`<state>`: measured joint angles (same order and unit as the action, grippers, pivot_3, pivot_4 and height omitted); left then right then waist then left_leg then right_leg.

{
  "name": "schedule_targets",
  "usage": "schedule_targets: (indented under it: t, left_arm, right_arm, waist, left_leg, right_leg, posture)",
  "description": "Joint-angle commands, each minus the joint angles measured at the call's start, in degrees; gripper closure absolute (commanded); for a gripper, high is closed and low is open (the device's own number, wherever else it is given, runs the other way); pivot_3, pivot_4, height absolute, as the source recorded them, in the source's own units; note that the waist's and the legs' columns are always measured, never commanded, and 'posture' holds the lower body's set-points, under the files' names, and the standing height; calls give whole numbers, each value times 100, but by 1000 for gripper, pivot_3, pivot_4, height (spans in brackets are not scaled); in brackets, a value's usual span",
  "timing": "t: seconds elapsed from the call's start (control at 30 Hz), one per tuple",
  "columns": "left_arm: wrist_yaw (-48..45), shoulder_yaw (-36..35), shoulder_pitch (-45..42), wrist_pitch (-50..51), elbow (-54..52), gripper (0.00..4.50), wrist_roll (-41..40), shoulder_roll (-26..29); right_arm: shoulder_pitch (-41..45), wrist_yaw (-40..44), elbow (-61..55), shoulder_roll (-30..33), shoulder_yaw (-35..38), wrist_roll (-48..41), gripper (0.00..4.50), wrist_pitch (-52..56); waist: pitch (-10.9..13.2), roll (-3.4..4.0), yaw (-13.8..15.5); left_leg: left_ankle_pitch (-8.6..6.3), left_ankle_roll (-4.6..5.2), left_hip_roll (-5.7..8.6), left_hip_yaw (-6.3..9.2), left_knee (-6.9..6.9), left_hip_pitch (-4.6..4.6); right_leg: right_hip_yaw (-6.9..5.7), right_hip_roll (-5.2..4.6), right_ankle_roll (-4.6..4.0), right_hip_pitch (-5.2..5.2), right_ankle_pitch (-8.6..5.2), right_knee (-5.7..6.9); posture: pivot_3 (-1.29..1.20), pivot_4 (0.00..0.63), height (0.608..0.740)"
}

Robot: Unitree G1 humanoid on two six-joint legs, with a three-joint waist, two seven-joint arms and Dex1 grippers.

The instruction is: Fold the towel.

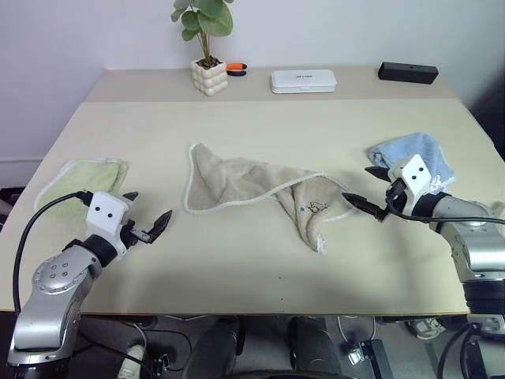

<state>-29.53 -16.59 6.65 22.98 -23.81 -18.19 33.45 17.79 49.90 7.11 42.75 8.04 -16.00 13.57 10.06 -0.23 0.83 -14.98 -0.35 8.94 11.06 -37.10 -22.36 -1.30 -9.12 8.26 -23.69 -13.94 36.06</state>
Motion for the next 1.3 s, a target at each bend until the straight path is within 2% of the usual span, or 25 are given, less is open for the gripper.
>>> schedule_targets:
  t: [0.03, 0.43, 0.57, 0.67, 0.83, 1.07, 1.3]
  left_arm:
    - [-2, -133, 24, -93, -152, 48, 4, 40]
    - [-432, 267, -76, -141, -425, 48, -10, 254]
    - [-897, 895, -231, -151, -602, 48, 322, 757]
    - [-807, 1373, -659, -164, -452, 48, 720, 805]
    - [-830, 1955, -1164, -432, 268, 48, 1322, 820]
    - [-775, 2210, -1747, -520, 1383, 48, 1756, 725]
    - [-1053, 2224, -1984, -403, 2027, 48, 1652, 687]
  right_arm:
    - [116, 16, -1, -24, 75, -31, 0, -131]
    - [141, -27, -153, -133, 117, -180, 0, 109]
    - [172, 38, -313, -177, 128, -394, 0, 406]
    - [185, -186, -330, -278, 77, -246, 0, 252]
    - [18, -482, -699, -527, -18, -206, 0, 304]
    - [-157, -724, -1118, -598, 100, -315, 0, 504]
    - [-157, -996, -1271, -635, 212, -339, 0, 544]
  waist:
    - [0, 0, 0]
    - [0, 0, -4]
    - [1, -1, -3]
    - [1, -2, 0]
    - [0, 0, -21]
    - [2, 0, -2]
    - [0, 2, -2]
  left_leg:
    - [0, 0, 0, -1, 0, 0]
    - [-5, -2, -38, -67, 6, -1]
    - [-6, -1, -44, -85, 8, -2]
    - [-7, 1, -49, -105, 10, -2]
    - [-7, 2, -52, -117, 14, 0]
    - [-9, 5, -56, -127, 12, -3]
    - [-9, 5, -56, -126, 10, 1]
  right_leg:
    - [1, 0, 0, -1, 0, 0]
    - [63, 38, -14, -34, 10, 0]
    - [79, 44, -18, -44, 12, 1]
    - [94, 47, -19, -53, 13, 2]
    - [104, 51, -12, -64, 20, 3]
    - [108, 52, -10, -71, 24, 3]
    - [109, 53, -8, -67, 32, 4]
  posture:
    - [0, 150, 740]
    - [0, 150, 740]
    - [0, 150, 740]
    - [0, 150, 740]
    - [0, 150, 740]
    - [0, 150, 740]
    - [0, 150, 740]
